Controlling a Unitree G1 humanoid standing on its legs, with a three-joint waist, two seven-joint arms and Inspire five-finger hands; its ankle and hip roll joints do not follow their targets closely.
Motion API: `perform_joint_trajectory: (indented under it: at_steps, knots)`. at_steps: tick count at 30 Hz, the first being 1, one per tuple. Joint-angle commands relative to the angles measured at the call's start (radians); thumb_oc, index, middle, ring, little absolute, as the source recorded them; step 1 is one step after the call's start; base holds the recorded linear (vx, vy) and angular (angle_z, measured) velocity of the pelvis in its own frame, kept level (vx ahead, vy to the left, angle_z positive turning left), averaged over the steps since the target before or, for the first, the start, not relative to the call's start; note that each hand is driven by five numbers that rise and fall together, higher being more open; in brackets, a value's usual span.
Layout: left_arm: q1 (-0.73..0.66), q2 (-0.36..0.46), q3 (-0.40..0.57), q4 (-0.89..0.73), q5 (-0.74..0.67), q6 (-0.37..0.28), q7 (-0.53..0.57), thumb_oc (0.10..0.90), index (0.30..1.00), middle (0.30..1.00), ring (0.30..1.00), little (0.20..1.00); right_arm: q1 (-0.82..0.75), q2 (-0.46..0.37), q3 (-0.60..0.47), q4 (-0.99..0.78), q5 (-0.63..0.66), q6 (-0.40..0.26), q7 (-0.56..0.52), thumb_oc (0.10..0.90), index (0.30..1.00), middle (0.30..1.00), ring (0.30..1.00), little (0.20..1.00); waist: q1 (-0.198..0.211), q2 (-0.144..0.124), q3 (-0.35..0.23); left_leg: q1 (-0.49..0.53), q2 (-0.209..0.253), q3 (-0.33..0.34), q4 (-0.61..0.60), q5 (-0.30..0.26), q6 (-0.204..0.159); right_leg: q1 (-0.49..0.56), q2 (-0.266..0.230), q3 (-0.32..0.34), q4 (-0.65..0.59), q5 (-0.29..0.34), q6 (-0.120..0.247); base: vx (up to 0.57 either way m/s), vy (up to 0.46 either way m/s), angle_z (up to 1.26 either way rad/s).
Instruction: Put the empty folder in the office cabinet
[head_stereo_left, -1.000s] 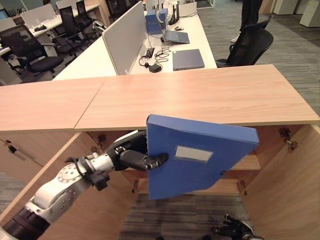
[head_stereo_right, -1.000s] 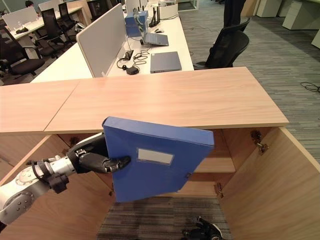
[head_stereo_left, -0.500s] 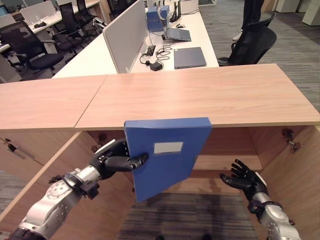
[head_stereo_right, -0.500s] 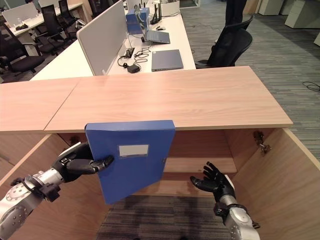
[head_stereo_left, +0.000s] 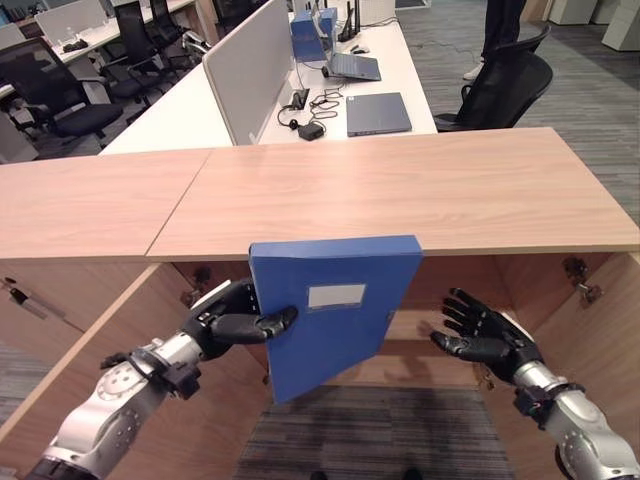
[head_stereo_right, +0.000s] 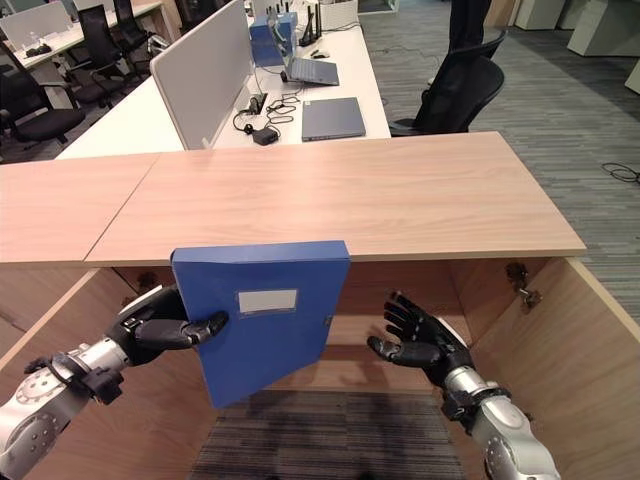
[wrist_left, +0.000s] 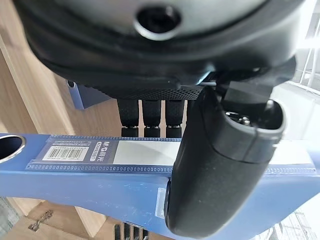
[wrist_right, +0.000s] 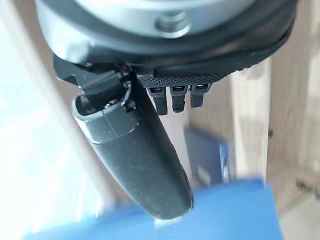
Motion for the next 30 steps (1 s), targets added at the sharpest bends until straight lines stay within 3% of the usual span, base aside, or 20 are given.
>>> perform_joint_trajectory:
  at_steps: [1,5,30]
  knots:
    - [-0.178,0.016,0.1,-0.081,-0.051,-0.144,-0.041,0.4,0.3,0.3,0.3,0.3,-0.173,-0.013,0.016,-0.103,0.12,-0.059,0.064,0.8,0.9,0.9,0.9,0.9,0.0,-0.039,-0.013,0.077,0.02,-0.051,0.002,-0.121,-0.068,0.071,-0.059,0.054,0.015,-0.124,0.091,0.0,0.0,0.0]
    - [-0.184,0.009,0.089,-0.087,-0.055,-0.14,-0.047,0.4,0.3,0.3,0.3,0.3,-0.189,-0.009,0.03,-0.124,0.122,-0.061,0.069,0.8,0.9,0.9,0.9,0.9,0.001,-0.039,-0.014,0.078,0.019,-0.051,0.002,-0.122,-0.068,0.072,-0.058,0.056,0.015,-0.125,0.09,0.0,0.0,0.0]
    - [-0.308,-0.096,-0.178,-0.184,-0.111,-0.044,-0.128,0.4,0.3,0.3,0.3,0.3,-0.384,0.236,0.264,-0.199,0.127,-0.083,0.079,0.8,0.9,0.9,0.9,0.9,0.011,-0.04,-0.021,0.08,0.016,-0.065,0.002,-0.125,-0.055,0.079,-0.057,0.061,0.018,-0.129,0.083,0.0,0.0,0.0]
